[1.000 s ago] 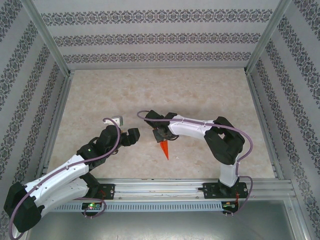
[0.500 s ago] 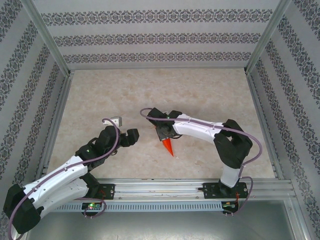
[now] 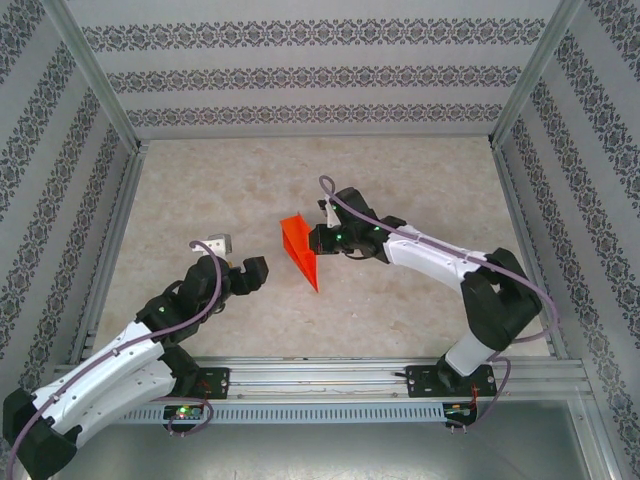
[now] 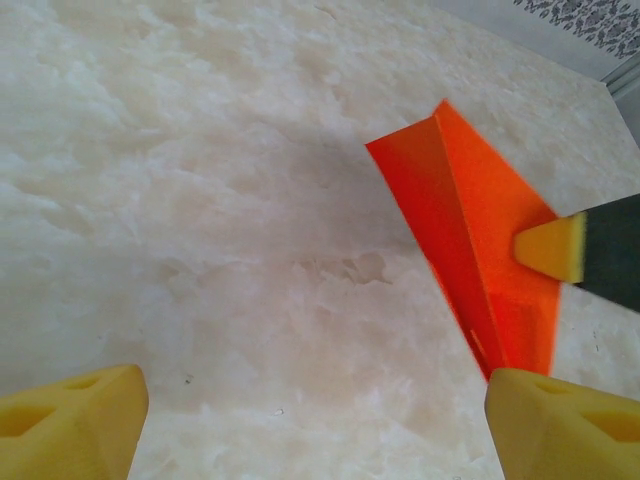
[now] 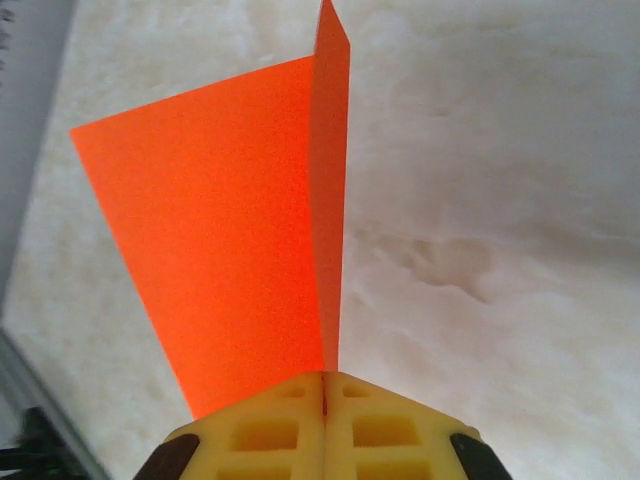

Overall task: Fold a paper plane with a square sheet of paper (fold left side to right side)
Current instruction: Place the paper plane at the center of the table.

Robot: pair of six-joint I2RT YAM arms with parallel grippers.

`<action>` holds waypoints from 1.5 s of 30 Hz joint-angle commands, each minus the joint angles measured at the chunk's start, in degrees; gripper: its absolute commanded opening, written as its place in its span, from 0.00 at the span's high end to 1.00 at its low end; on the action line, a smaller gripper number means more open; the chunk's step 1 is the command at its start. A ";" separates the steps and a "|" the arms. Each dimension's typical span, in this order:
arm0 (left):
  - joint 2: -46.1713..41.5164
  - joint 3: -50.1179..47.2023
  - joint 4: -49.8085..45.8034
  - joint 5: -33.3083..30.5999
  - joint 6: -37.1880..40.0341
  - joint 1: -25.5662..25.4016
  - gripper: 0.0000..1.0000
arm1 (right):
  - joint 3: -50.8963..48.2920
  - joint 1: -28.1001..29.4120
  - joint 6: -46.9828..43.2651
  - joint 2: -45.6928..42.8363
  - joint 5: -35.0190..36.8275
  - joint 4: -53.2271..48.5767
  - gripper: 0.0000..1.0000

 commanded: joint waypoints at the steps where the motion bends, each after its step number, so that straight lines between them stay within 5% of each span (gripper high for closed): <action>1: -0.92 1.71 -3.06 -1.76 1.25 1.15 0.12 | -2.57 -0.39 6.03 5.31 -9.67 15.48 1.00; 10: -0.53 1.72 -3.12 -1.02 1.16 1.36 0.11 | -4.78 -2.26 8.07 14.43 -7.88 24.48 1.00; 24: 2.06 1.64 -1.22 0.52 0.77 1.46 0.11 | -11.12 -5.06 3.15 8.02 -0.34 18.83 0.98; 45: 2.51 1.36 -1.09 0.83 0.93 1.52 0.11 | -11.45 -5.61 2.14 5.38 2.53 14.01 0.74</action>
